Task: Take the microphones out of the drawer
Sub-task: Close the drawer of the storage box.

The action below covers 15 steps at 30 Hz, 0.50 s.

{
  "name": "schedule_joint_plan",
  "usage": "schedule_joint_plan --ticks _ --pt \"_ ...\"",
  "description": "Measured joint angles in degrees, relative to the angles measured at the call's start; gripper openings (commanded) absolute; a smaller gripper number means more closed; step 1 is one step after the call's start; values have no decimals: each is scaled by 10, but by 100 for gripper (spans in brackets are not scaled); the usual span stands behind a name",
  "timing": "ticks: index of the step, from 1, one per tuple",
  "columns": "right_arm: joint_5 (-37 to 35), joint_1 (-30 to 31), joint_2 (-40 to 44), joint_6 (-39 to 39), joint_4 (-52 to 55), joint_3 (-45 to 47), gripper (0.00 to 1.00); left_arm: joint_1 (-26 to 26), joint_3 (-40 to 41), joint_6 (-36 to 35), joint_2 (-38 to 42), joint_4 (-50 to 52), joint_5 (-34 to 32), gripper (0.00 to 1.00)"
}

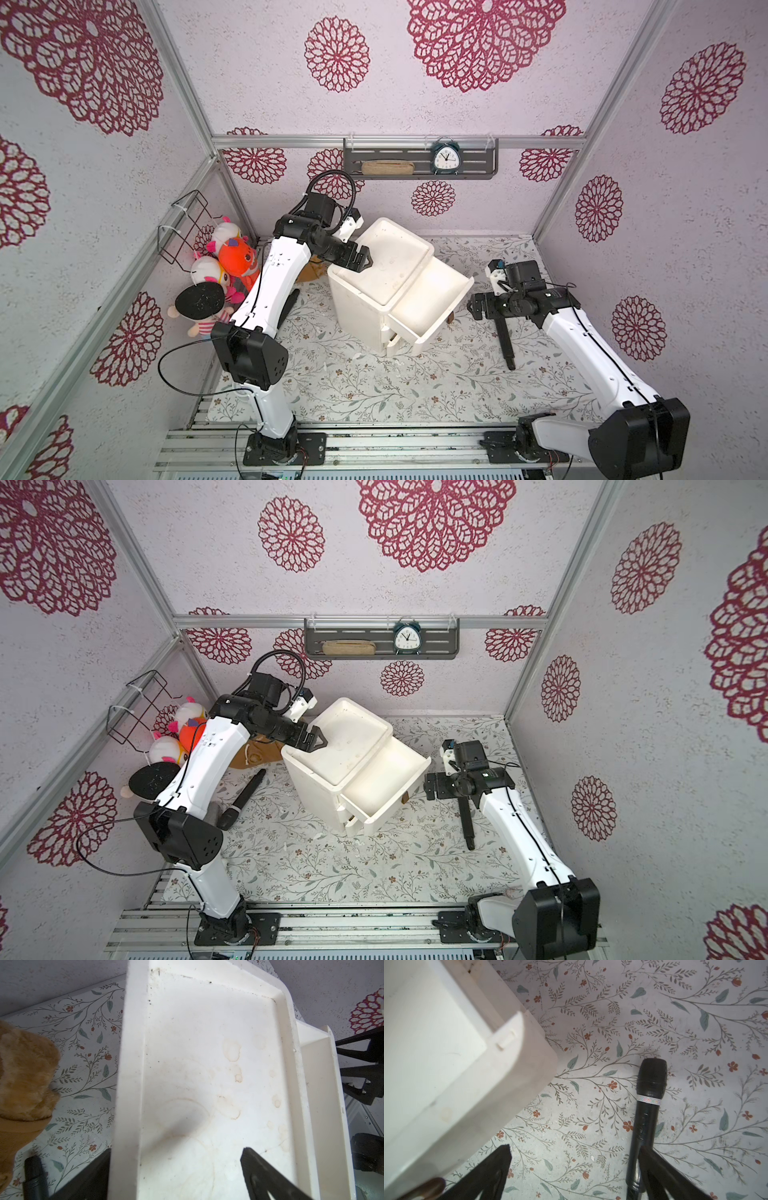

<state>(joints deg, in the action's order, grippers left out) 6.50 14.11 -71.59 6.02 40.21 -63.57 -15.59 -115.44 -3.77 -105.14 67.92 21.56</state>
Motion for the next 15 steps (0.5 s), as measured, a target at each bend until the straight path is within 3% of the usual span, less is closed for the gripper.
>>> schedule_joint_plan --ticks 15 --pt "-1 64 -59 58 -91 -37 99 -2 1 4 0 -6 0 97"
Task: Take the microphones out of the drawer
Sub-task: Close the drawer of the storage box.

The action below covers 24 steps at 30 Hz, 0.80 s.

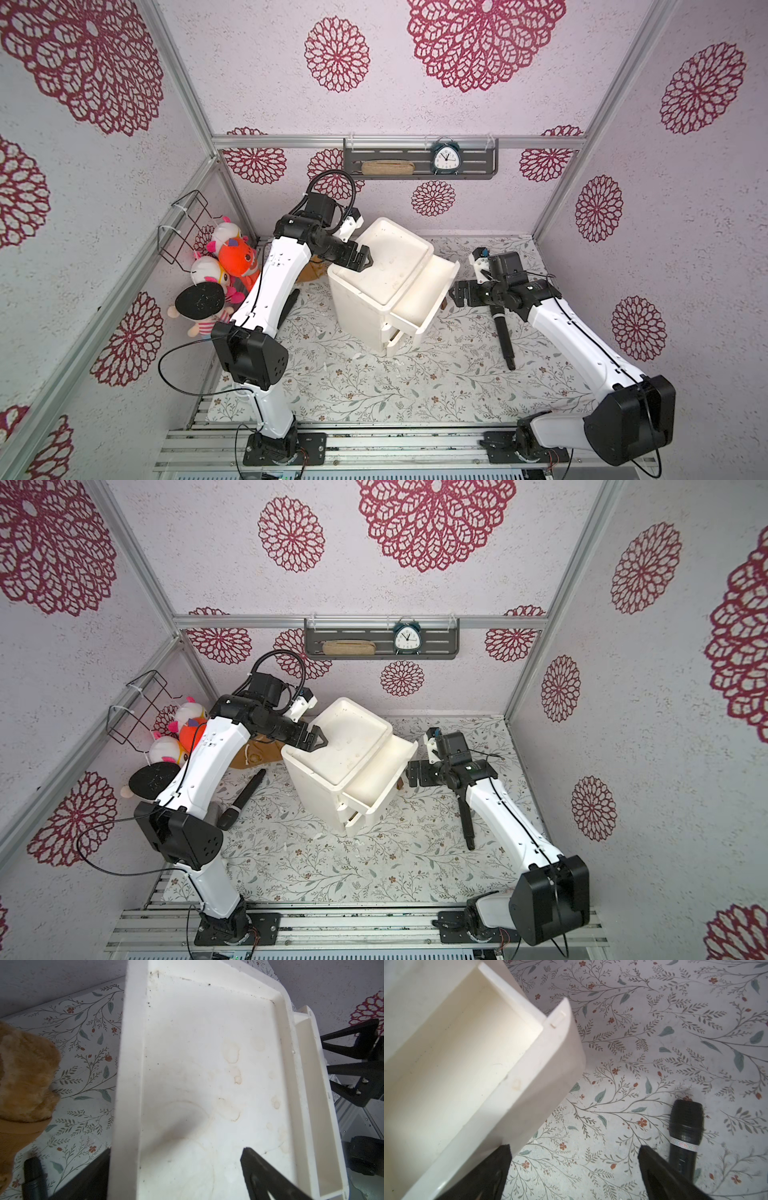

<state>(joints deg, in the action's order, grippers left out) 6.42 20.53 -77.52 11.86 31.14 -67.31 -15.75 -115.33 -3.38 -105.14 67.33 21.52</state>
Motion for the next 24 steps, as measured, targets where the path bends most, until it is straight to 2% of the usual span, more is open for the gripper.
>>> schedule_joint_plan --ticks 11,15,24 --pt "2 69 -79 50 -79 -41 99 -1 0 0 0 -2 0 97" --pt "-21 87 -110 61 -82 -65 99 -1 3 0 0 -7 0 97" --pt "-30 93 -111 63 -98 -50 99 -2 15 3 0 -24 0 97"
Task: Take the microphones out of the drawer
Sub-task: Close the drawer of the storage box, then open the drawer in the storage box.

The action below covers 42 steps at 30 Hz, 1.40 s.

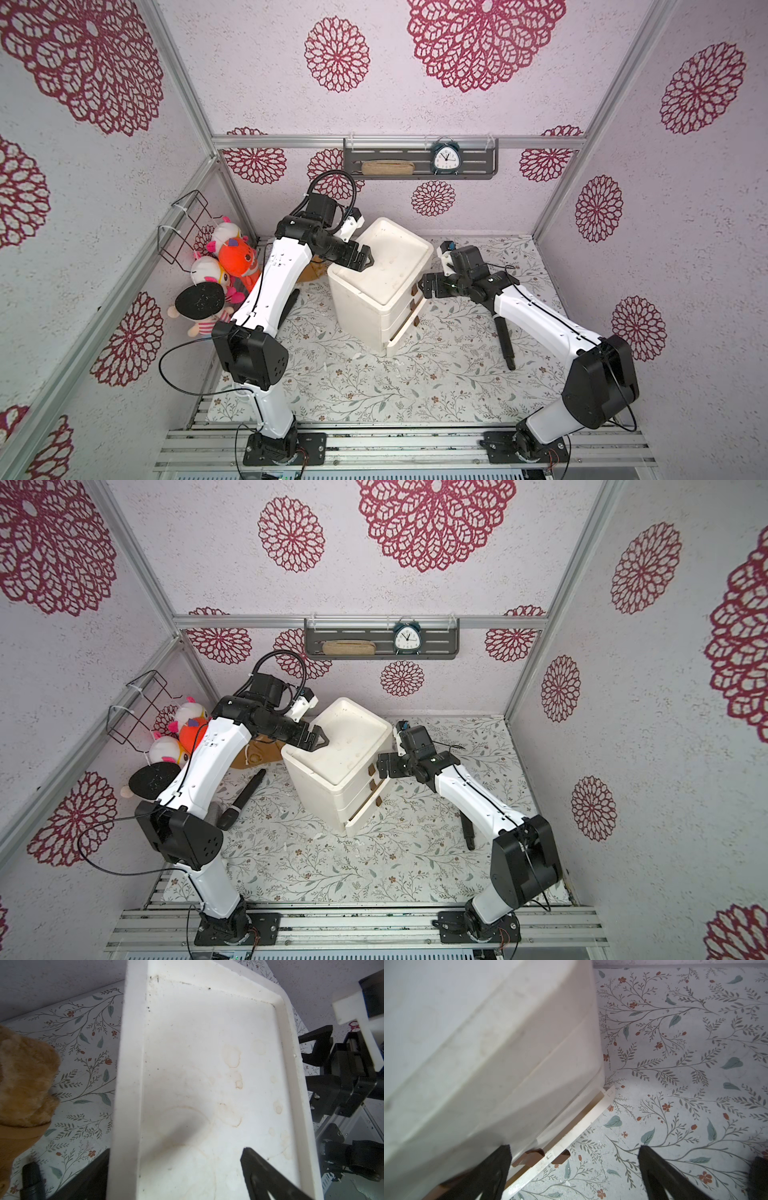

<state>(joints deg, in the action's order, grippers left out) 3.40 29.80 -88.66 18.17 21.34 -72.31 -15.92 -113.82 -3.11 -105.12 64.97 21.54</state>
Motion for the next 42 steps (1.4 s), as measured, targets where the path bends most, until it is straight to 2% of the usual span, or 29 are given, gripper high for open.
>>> schedule_joint_plan --ticks 8,19,25,34,42 --pt "32 0 5 -1 -27 37 99 -1 12 0 1 -13 -1 97" --pt "71 1 63 10 -143 164 99 -1 12 2 1 -13 -1 97" --pt "112 -7 69 17 -205 228 97 -1 12 2 1 -13 -1 97" --pt "193 -36 63 36 -309 276 90 -1 12 2 1 -13 -1 97" --pt "269 -66 21 71 -406 302 80 -1 12 2 0 -13 -2 97"
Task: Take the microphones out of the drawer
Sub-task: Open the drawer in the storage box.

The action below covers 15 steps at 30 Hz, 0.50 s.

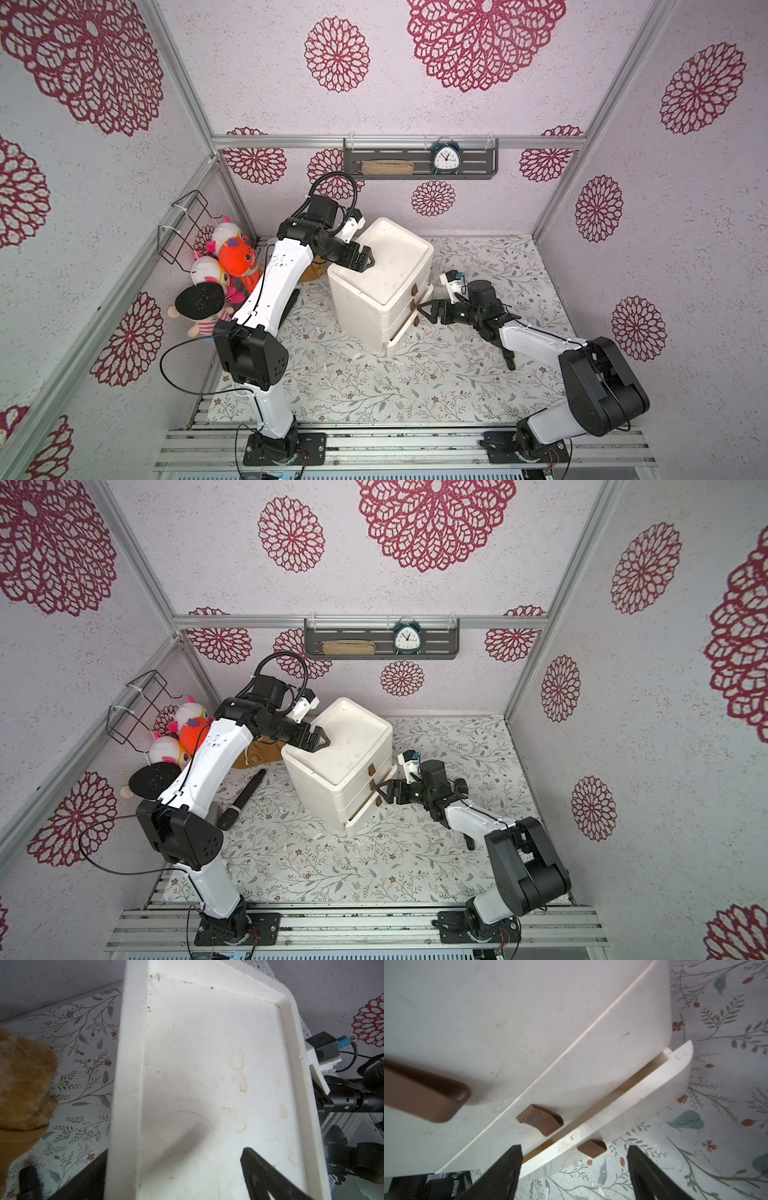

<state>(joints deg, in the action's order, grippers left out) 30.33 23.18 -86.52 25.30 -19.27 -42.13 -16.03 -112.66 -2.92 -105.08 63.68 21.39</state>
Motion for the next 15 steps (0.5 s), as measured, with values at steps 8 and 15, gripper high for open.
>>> schedule_joint_plan --ticks 8,15 --pt "40 -11 -23 31 -53 2 74 0 0 0 0 0 0 97" --pt "86 -15 -56 58 -105 2 68 0 6 0 0 -7 0 97"
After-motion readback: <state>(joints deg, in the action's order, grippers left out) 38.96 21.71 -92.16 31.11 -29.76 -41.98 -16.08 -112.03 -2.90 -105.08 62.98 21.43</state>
